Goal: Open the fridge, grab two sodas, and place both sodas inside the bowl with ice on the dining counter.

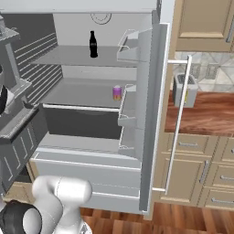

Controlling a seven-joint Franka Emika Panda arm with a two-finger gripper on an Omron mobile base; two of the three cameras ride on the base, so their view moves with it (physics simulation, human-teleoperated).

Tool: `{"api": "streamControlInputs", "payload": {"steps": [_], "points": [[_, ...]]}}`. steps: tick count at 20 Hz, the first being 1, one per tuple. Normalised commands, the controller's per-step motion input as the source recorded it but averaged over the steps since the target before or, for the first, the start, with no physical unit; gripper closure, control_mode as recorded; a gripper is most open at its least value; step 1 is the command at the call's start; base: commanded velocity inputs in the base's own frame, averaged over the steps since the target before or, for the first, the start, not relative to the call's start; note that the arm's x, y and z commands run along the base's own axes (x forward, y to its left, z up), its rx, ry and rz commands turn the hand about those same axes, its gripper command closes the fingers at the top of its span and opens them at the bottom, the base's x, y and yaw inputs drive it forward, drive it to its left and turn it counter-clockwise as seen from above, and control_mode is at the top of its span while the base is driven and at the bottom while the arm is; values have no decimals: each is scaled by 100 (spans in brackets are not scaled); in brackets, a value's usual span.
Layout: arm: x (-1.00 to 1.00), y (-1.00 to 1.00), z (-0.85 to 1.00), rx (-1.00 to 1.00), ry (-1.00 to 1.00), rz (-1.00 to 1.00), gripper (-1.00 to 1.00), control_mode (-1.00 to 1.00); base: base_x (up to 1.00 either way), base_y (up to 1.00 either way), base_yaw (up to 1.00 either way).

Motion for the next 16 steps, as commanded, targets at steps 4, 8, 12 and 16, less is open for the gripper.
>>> {"api": "streamControlInputs", "payload": {"steps": [4, 8, 12, 16], "points": [[-25, 89, 5, -1, -4, 3, -100, -100, 0, 0, 0], [-53, 1, 14, 0, -9, -1, -100, -100, 0, 0, 0], [-61, -38, 29, -2, -19, 0, -100, -100, 0, 0, 0], [-47, -61, 25, -3, -16, -2, -100, -100, 0, 0, 0]]}}
